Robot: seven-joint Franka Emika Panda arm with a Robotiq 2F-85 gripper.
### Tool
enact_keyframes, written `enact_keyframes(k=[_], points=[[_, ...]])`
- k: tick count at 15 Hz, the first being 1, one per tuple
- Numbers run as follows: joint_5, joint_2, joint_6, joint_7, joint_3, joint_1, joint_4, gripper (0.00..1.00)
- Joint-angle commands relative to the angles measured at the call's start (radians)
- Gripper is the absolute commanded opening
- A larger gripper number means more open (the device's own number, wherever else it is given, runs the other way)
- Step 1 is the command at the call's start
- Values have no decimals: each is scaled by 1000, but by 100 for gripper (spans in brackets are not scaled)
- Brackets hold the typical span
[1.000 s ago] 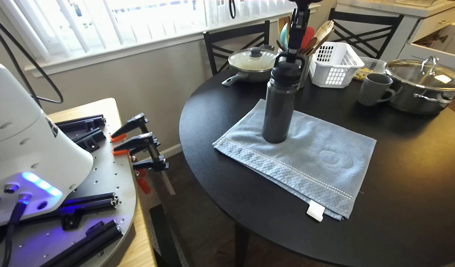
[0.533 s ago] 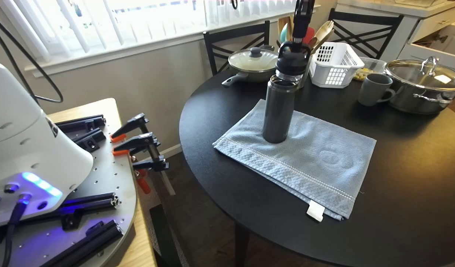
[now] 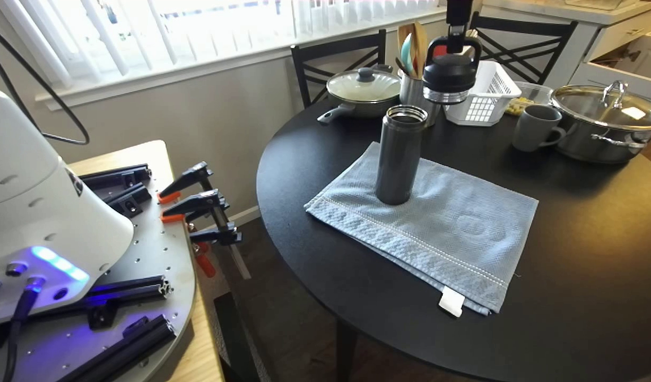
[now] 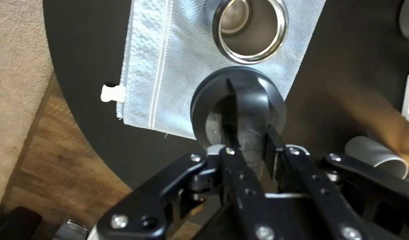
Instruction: Place the flask lid on the towel
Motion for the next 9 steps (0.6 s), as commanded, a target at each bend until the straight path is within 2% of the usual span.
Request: enact_keyframes(k=[1,9], points=[[-97,29,5,146,-26,-12,-19,6],[-135,199,7,390,-117,-17,-9,6]])
